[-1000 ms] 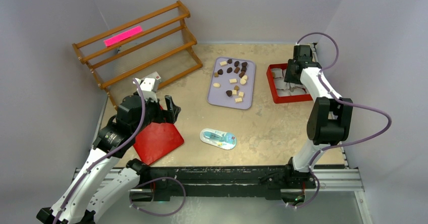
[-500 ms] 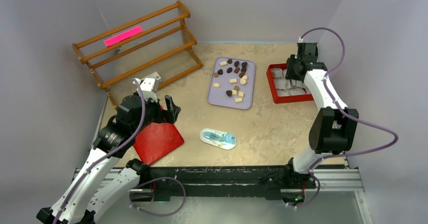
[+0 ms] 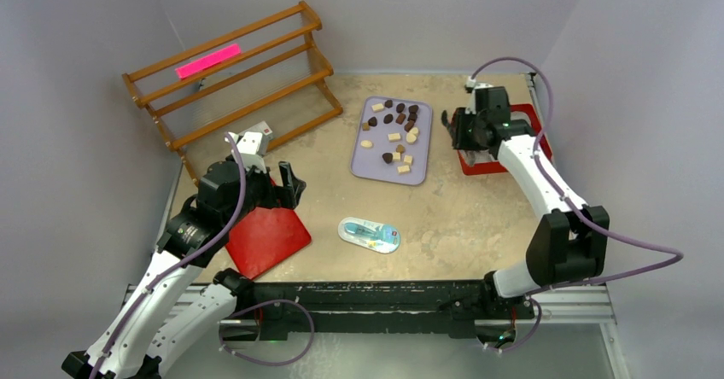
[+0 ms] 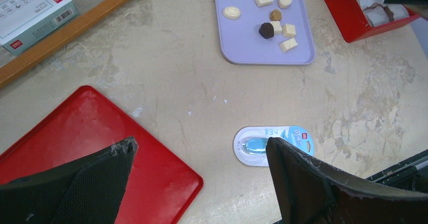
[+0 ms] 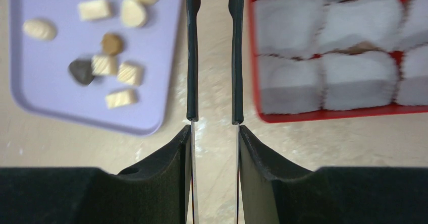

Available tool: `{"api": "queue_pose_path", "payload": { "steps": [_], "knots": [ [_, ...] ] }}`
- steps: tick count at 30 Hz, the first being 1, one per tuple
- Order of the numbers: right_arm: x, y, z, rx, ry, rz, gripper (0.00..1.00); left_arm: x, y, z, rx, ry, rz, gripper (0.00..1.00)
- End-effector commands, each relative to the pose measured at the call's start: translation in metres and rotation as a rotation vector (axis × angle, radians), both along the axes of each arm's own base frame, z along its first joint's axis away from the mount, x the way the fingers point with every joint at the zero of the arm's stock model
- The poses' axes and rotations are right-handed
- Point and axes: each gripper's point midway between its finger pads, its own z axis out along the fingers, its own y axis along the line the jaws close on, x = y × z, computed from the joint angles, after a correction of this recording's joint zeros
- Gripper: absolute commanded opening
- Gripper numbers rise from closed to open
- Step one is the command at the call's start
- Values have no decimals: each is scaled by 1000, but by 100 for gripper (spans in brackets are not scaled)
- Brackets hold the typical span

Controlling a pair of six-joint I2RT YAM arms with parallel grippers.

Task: Pack the chocolate

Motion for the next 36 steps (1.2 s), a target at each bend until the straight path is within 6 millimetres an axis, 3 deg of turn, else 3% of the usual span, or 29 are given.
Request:
{"api": "queue_pose_path", "payload": {
  "steps": [1, 4, 7, 8, 17, 26, 36],
  "knots": [
    [-17, 36, 17, 23, -45, 90, 37, 3, 0, 4, 5, -29, -4, 100],
    [-29, 62, 16, 41, -44, 166, 37, 2, 0, 4, 5, -29, -6, 100],
    [-39, 80, 6, 28, -21, 217, 38, 3, 0, 4, 6, -27, -6, 100],
    [-44, 95, 0, 23, -14, 260, 38, 2, 0, 5, 4, -30, -6, 100],
    [-54, 136, -19, 18, 45, 371, 39, 2, 1, 4, 6, -28, -3, 100],
    [-60, 144, -37, -20, 109, 365, 40, 3, -2, 3, 3, -23, -15, 100],
    [-58, 153, -42, -36, 139, 368, 40, 2, -4, 2, 3, -18, -25, 100]
  ]
}}
